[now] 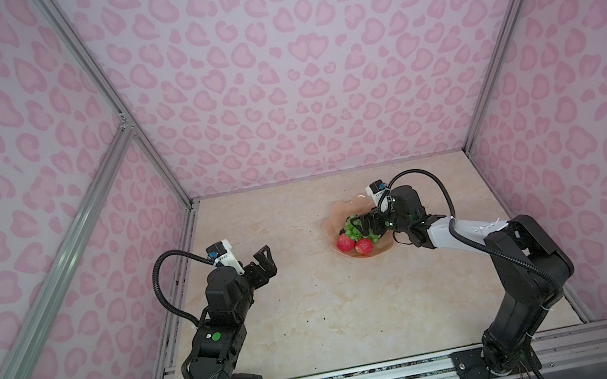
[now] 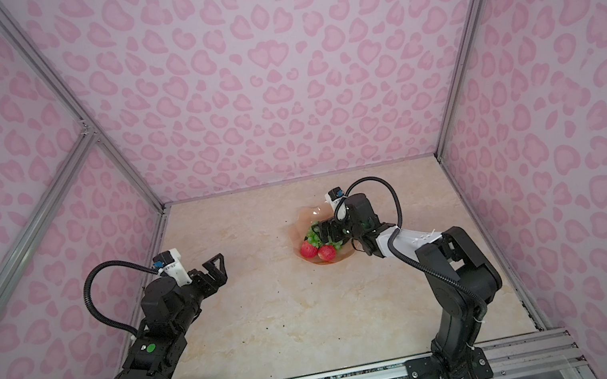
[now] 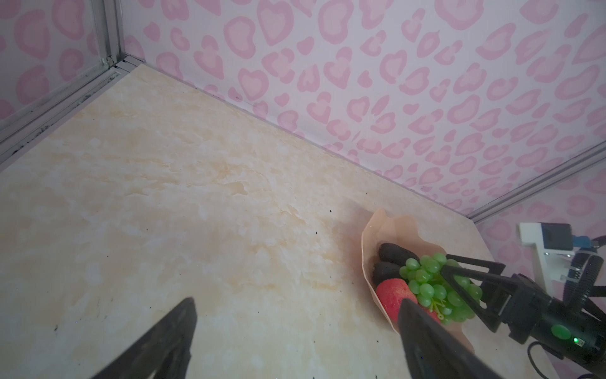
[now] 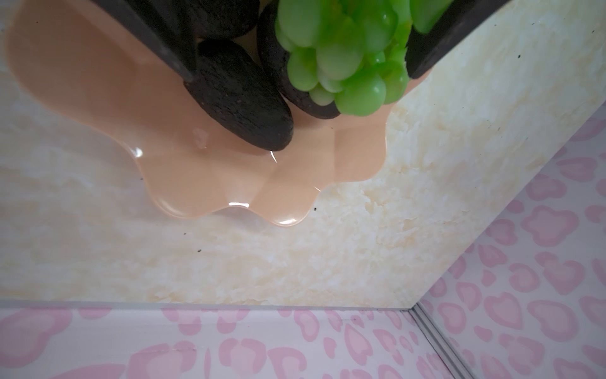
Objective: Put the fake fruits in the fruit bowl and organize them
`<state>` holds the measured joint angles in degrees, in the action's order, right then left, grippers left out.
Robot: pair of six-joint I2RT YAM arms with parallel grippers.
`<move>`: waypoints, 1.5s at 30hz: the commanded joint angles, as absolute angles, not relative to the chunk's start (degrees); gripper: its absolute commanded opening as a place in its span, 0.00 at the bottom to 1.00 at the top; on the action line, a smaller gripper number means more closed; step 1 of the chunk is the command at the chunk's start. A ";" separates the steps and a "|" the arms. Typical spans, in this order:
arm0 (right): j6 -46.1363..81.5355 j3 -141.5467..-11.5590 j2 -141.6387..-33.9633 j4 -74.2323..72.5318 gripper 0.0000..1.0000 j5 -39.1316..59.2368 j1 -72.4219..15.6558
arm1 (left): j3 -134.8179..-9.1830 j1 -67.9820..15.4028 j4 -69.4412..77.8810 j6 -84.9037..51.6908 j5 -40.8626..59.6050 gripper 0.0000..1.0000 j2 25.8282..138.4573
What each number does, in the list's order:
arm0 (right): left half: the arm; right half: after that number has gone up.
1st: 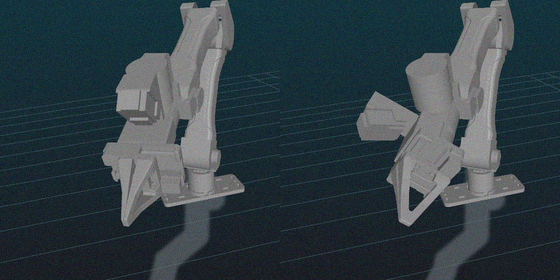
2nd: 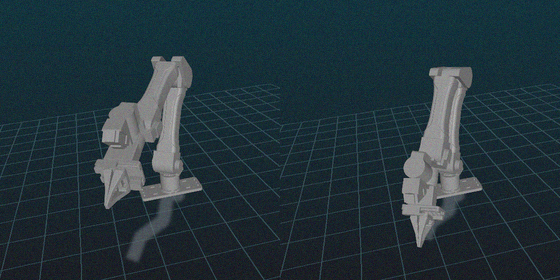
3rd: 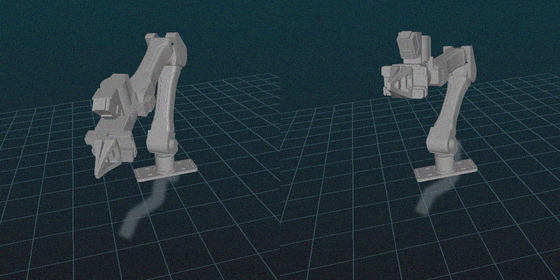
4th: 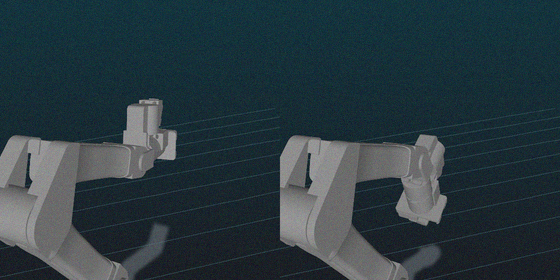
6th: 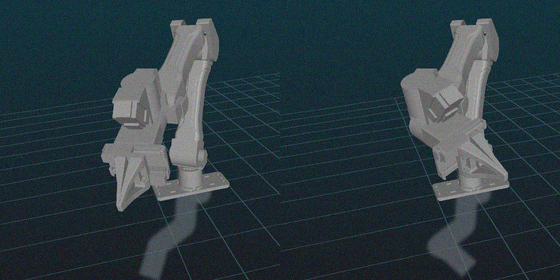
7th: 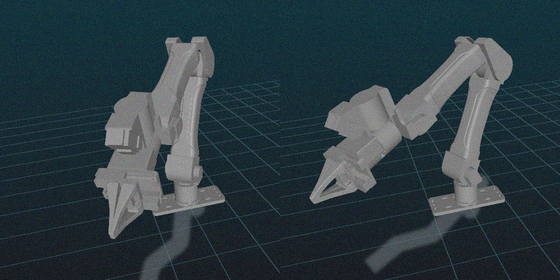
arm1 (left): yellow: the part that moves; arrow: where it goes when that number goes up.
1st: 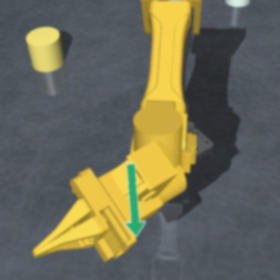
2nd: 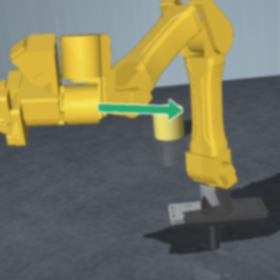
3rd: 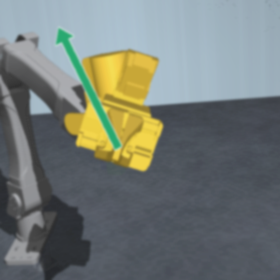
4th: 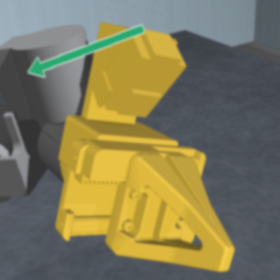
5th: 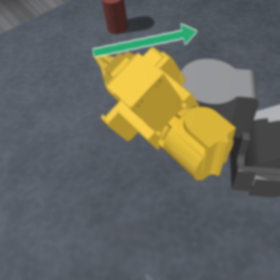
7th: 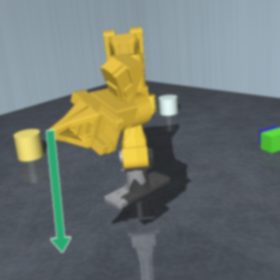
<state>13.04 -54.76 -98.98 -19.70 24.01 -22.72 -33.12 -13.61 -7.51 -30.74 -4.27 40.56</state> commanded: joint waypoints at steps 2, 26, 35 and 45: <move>14.80 -53.43 -99.18 -29.65 0.98 30.65 -22.60 | -33.63 -13.61 -5.03 -30.31 -3.61 0.97 40.95; 27.27 -51.68 -105.74 -59.44 0.98 41.46 -21.11 | -33.48 -13.61 -4.26 -29.50 -2.29 0.97 41.13; 15.64 -51.10 -88.35 -30.58 0.99 23.20 -19.06 | -32.16 -13.55 -0.69 -21.84 -13.13 0.99 42.61; 6.64 -40.89 -69.65 -12.96 0.99 -19.49 -13.79 | -22.35 -8.85 26.58 -10.20 -26.67 0.97 55.81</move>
